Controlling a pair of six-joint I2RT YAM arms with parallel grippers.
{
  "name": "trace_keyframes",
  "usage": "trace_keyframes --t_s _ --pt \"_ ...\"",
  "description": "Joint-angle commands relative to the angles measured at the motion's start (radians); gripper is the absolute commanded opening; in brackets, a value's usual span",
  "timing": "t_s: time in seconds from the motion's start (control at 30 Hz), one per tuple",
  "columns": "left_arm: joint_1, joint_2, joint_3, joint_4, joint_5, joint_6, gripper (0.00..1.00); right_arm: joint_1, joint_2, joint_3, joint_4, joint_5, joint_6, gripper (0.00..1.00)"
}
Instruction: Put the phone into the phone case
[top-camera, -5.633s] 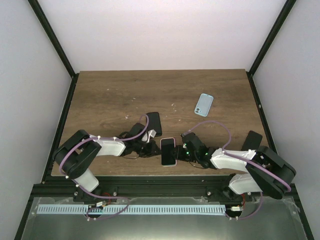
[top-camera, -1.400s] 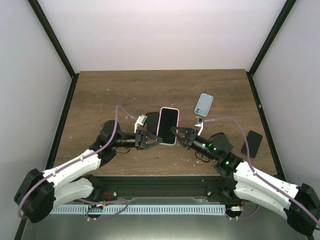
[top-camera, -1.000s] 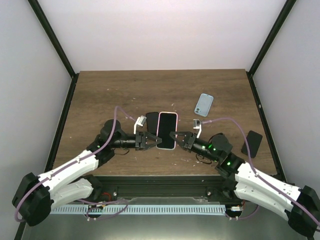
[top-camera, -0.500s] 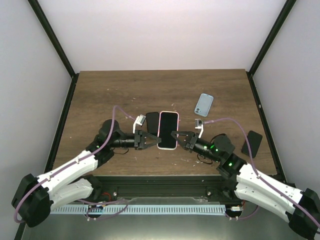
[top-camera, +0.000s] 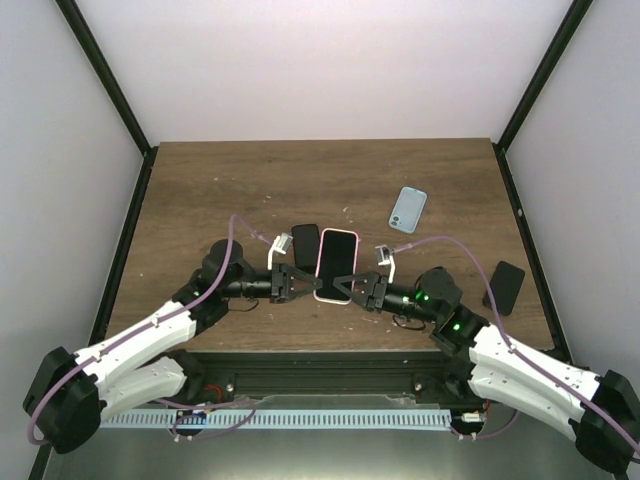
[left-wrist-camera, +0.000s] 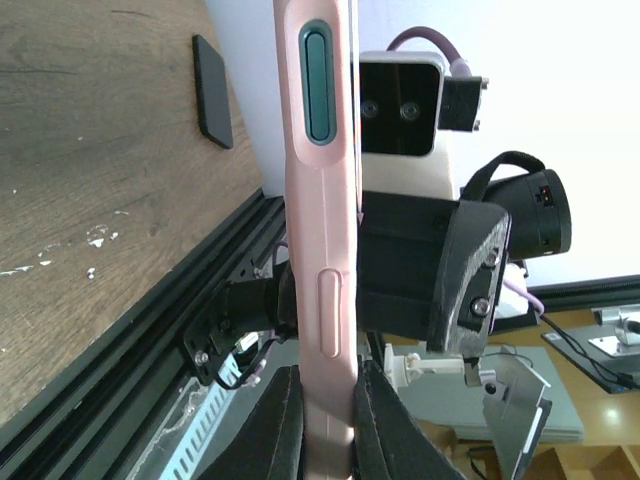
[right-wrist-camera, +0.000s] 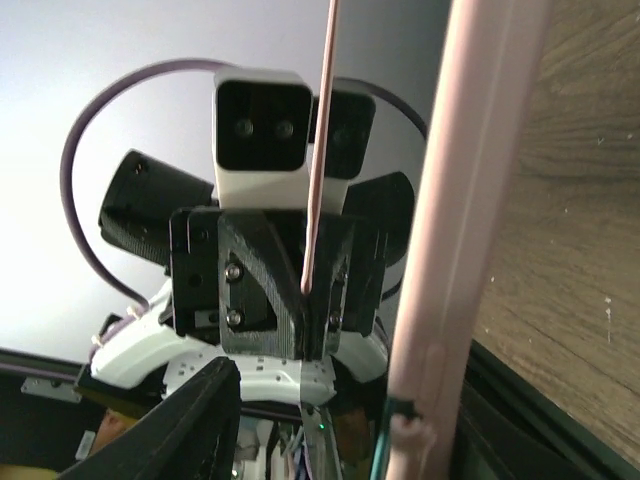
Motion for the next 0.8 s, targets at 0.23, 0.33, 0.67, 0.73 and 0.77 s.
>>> trace_keyframes --t_s 0.23,0.33,0.67,0.73,0.77 --pt "0.005 -0.026 0.04 0.018 -0.111 0.061 0.0 0.009 -0.05 -0.011 -0.061 -0.124 -0.033 0.31" --pt "0.005 -0.031 0.043 -0.014 -0.128 0.086 0.0 0.009 -0.05 -0.009 -0.061 -0.136 -0.028 0.07" --pt "0.005 -0.028 0.059 -0.107 -0.113 0.188 0.0 0.009 -0.04 0.025 -0.114 -0.11 -0.011 0.01" --pt "0.004 -0.037 0.046 -0.069 -0.091 0.152 0.0 0.011 -0.044 0.044 -0.12 -0.107 -0.046 0.01" --pt "0.004 -0.043 0.04 -0.062 -0.089 0.134 0.04 0.01 -0.053 0.049 -0.12 -0.104 -0.063 0.01"
